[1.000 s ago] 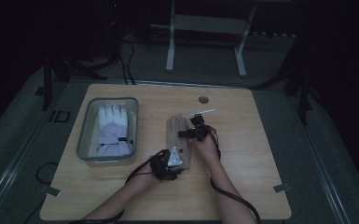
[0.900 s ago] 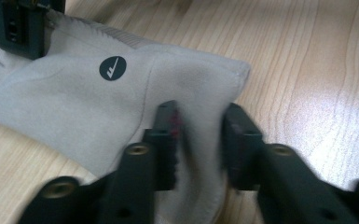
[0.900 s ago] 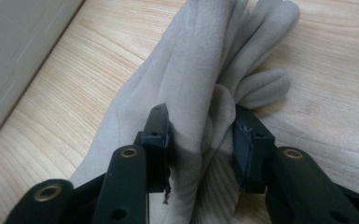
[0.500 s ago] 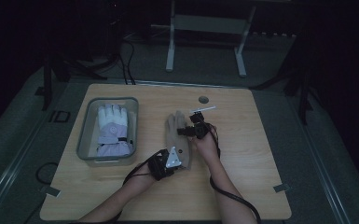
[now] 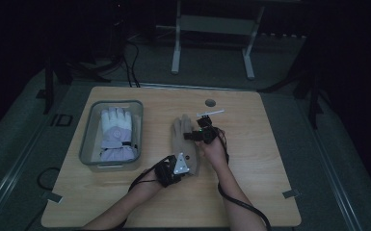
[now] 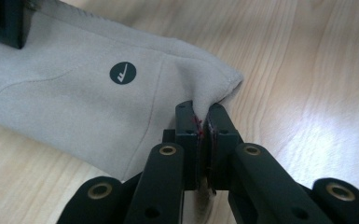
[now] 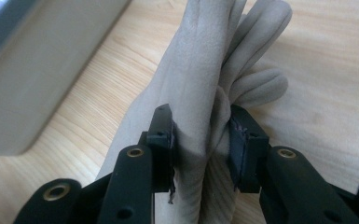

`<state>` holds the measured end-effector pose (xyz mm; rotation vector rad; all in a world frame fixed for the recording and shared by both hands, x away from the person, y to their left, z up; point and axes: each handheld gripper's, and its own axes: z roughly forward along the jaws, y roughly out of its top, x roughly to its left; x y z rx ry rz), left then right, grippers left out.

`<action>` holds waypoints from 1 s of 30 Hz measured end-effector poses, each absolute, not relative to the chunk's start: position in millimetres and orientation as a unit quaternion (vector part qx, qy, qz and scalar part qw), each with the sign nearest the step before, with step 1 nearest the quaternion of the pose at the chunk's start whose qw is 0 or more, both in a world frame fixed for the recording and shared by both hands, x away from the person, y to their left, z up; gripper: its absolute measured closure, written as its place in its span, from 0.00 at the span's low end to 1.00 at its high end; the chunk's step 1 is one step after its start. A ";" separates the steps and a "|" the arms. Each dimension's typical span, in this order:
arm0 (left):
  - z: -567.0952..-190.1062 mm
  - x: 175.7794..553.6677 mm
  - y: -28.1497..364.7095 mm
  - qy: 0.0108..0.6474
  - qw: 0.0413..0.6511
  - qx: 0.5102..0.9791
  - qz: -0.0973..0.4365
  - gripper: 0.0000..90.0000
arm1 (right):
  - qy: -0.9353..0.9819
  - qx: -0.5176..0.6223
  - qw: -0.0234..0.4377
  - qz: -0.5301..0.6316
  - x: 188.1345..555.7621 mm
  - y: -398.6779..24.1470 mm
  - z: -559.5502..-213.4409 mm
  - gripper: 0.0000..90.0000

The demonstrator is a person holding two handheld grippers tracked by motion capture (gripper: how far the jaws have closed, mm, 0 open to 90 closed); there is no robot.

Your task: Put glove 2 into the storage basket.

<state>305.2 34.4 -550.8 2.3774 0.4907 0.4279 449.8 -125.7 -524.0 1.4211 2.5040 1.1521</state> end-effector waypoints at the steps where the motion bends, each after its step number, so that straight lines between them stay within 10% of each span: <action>1: -552.7 307.0 34.5 0.188 0.332 0.912 0.151 0.94 | 0.809 0.459 0.018 0.367 449.9 -125.7 -526.4 0.73; 8: -558.2 308.0 32.3 0.184 0.329 0.916 0.138 0.53 | 0.808 0.464 0.011 0.364 451.7 -127.1 -531.4 0.73; 16: -556.4 307.1 27.0 0.182 0.303 0.918 0.180 0.89 | 0.809 0.464 0.011 0.361 451.1 -125.2 -532.2 0.73; 30: -505.8 299.7 42.3 0.186 0.328 0.901 0.215 0.92 | 0.801 0.443 0.021 0.402 448.8 -120.4 -489.3 0.73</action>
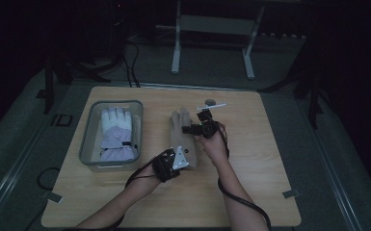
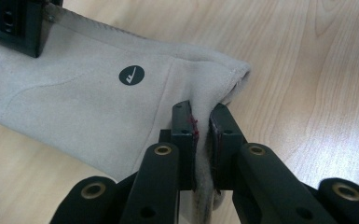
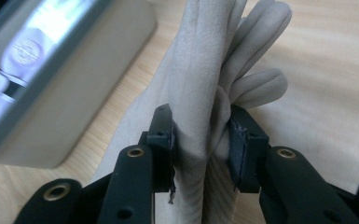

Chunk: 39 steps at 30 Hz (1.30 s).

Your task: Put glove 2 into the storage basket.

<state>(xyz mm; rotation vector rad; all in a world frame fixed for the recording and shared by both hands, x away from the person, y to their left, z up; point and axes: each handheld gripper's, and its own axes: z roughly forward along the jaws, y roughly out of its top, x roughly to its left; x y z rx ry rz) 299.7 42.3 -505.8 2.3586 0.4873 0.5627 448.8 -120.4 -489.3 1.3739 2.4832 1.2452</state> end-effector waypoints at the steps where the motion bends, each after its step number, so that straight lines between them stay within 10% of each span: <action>1: -502.1 299.2 44.1 0.186 0.328 0.900 0.218 0.92 | 0.801 0.439 0.022 0.406 448.5 -119.4 -484.4 0.73; 39: -447.9 285.1 194.4 0.274 0.278 0.880 0.270 0.92 | 0.841 0.327 -0.002 0.430 465.5 49.3 -421.1 0.73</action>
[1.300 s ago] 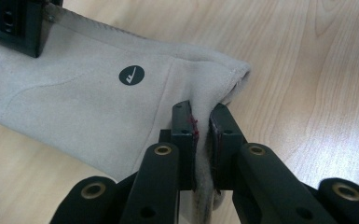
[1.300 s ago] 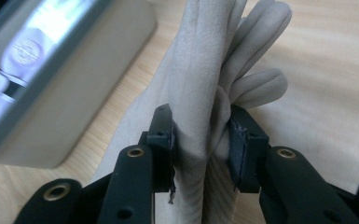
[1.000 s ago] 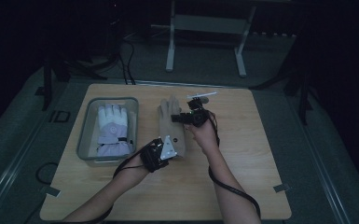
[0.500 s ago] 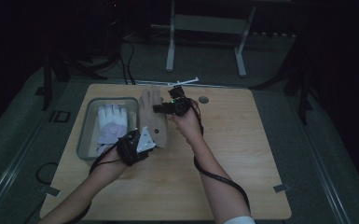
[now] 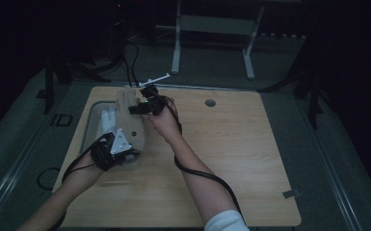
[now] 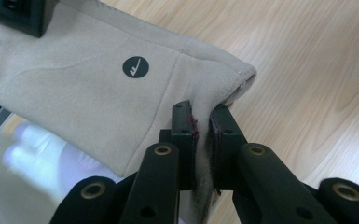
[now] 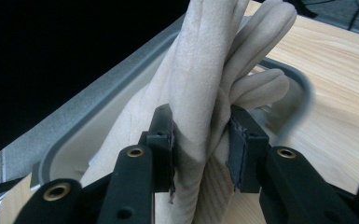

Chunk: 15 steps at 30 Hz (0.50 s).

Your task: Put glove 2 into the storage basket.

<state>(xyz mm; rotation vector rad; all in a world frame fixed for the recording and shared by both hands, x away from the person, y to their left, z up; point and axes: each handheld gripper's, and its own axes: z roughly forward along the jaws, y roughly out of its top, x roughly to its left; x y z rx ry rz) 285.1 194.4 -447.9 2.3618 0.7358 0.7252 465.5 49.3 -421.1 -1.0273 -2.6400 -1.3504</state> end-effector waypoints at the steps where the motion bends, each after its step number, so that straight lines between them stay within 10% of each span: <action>1: -448.9 283.8 203.4 0.277 0.271 0.880 0.273 0.92 | -0.845 -0.321 0.005 -0.427 466.8 62.3 -423.9 0.73; 15: -475.3 294.1 237.5 0.326 0.261 0.873 0.254 0.92 | -0.867 -0.315 0.005 -0.386 480.4 117.4 -458.1 0.73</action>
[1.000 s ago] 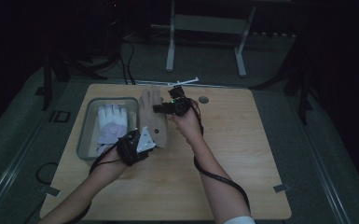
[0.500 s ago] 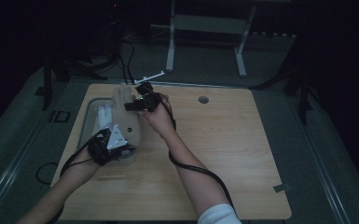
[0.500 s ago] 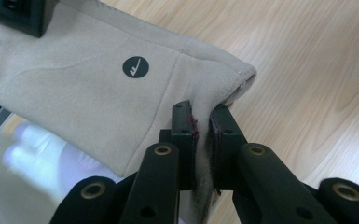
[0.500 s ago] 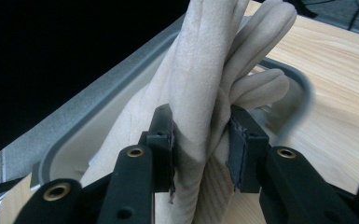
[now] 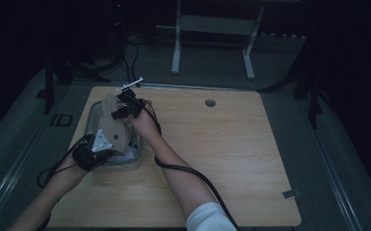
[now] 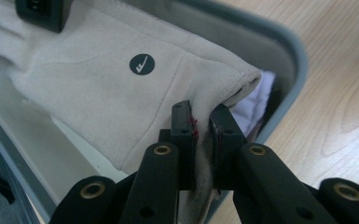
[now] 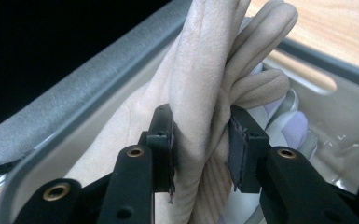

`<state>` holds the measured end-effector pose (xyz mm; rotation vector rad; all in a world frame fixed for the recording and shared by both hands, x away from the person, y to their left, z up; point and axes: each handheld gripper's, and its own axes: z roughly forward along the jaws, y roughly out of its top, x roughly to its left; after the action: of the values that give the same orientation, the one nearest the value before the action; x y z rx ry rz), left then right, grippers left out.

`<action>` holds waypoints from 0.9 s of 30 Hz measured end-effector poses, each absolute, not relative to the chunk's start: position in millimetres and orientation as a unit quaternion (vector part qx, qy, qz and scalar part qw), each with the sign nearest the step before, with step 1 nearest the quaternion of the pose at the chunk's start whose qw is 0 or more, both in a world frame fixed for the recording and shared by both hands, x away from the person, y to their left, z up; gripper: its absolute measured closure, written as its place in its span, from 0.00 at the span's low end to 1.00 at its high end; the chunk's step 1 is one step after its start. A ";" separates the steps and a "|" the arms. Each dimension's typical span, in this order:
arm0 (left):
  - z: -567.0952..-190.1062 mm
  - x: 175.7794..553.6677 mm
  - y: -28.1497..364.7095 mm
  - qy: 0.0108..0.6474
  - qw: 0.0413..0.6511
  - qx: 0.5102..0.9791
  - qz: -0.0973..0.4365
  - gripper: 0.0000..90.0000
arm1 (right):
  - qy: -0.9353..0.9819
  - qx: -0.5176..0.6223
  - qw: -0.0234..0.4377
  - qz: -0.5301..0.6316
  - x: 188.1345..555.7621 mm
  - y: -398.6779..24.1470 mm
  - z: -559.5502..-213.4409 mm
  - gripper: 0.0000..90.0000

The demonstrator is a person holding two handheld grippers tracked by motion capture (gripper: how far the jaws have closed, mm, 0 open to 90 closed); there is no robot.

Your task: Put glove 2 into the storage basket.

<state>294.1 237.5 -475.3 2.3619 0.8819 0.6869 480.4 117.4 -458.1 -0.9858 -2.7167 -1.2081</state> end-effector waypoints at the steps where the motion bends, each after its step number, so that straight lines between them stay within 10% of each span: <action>1: -476.5 295.3 237.9 0.328 0.262 0.873 0.250 0.92 | -0.869 -0.317 0.003 -0.380 481.9 118.5 -461.5 0.73; 14: -484.0 300.2 233.3 0.326 0.262 0.879 0.229 0.74 | -0.874 -0.329 0.005 -0.357 485.1 116.0 -473.9 0.59; 27: -460.9 293.4 235.2 0.350 0.337 0.845 0.222 0.15 | -0.872 -0.296 -0.001 -0.391 476.3 77.8 -442.9 0.23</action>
<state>293.4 235.2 -460.9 2.2026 0.9129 0.5788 476.3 77.8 -442.9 -0.9303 -2.7394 -1.2274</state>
